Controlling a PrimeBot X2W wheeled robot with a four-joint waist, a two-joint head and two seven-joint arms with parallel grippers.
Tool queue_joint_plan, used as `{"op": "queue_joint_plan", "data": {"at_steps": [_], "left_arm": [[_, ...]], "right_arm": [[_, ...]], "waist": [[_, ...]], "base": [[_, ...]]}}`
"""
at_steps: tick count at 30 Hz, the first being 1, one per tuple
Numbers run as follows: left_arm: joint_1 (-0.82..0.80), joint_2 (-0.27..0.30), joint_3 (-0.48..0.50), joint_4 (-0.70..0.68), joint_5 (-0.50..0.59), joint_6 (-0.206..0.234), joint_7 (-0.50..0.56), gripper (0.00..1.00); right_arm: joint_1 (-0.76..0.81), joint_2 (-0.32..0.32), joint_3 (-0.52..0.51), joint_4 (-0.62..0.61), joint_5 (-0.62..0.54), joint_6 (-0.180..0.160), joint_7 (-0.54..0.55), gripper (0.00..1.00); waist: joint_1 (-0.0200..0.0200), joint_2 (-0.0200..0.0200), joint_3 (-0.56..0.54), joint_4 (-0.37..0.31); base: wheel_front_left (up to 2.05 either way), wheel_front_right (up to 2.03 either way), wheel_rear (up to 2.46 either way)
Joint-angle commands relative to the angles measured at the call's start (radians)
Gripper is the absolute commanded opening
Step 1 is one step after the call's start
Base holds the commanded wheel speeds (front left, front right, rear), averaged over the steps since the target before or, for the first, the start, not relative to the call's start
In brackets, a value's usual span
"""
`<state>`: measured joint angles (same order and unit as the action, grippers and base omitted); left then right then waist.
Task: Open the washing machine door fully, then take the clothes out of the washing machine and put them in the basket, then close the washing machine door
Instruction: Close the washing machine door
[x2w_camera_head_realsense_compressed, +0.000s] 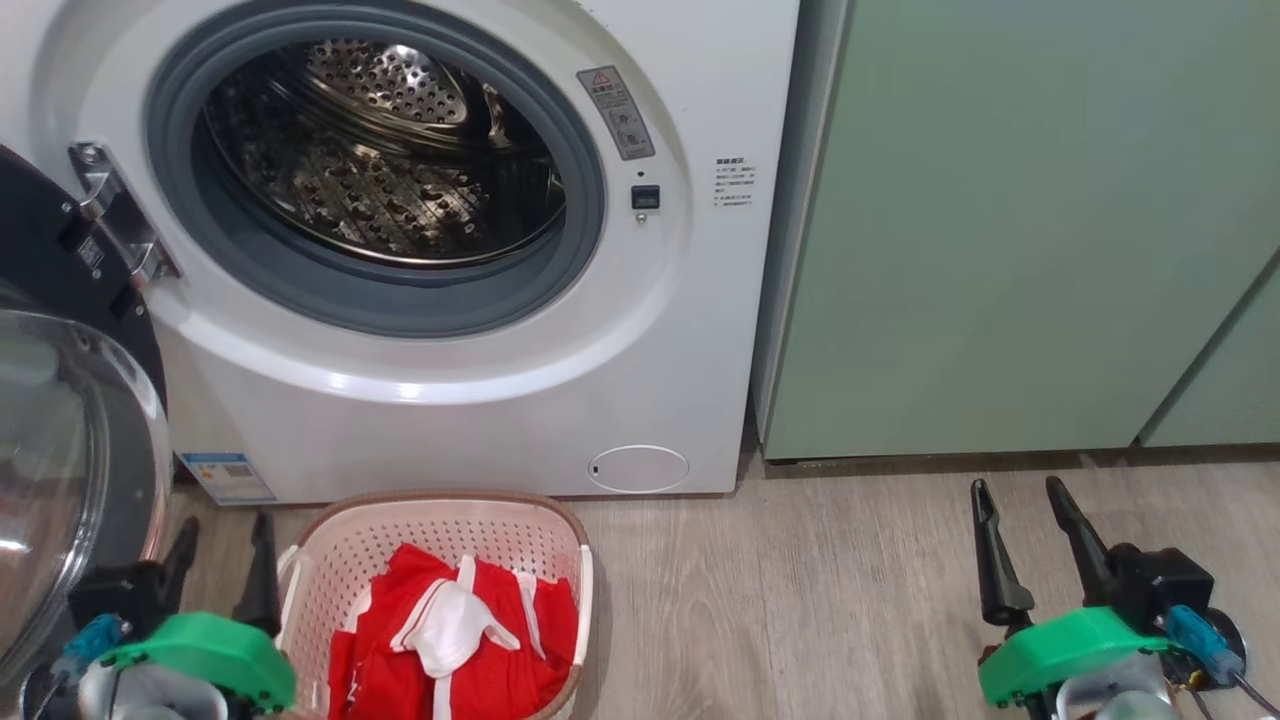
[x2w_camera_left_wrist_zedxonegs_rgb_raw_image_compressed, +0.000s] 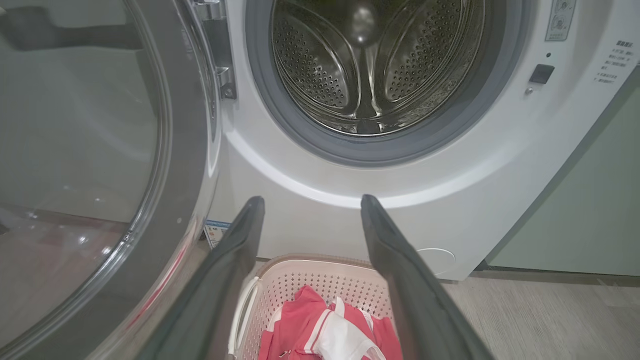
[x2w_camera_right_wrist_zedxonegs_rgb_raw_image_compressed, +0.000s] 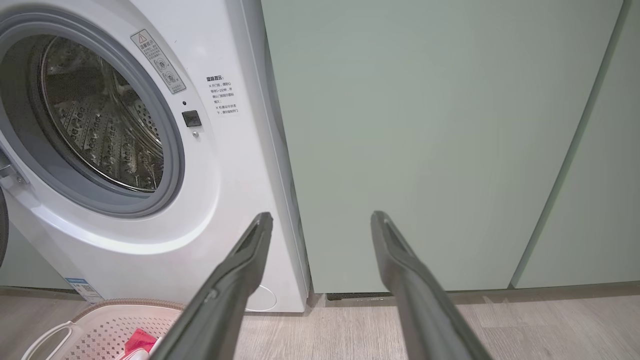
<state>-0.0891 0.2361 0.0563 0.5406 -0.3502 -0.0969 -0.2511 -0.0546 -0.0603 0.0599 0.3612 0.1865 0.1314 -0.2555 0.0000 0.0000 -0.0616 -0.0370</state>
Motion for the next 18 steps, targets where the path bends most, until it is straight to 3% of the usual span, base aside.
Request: {"op": "queue_joint_plan", "data": {"at_steps": [1, 18], "left_arm": [[-0.063, 0.017, 0.042, -0.022, 0.015, -0.004, -0.011, 1.00], [-0.087, 0.002, 0.051, 0.009, 0.048, -0.031, -0.011, 1.00]], "right_arm": [[-0.023, 0.003, 0.019, -0.029, 0.004, -0.001, -0.006, 1.00], [-0.023, 0.005, 0.016, -0.033, 0.001, -0.001, -0.006, 1.00]], "waist": [[0.0000, 0.0000, 0.000, 0.001], [0.0000, 0.0000, 0.013, 0.001]], "base": [[0.00, 0.00, 0.00], [0.00, 0.00, 0.00]]}}
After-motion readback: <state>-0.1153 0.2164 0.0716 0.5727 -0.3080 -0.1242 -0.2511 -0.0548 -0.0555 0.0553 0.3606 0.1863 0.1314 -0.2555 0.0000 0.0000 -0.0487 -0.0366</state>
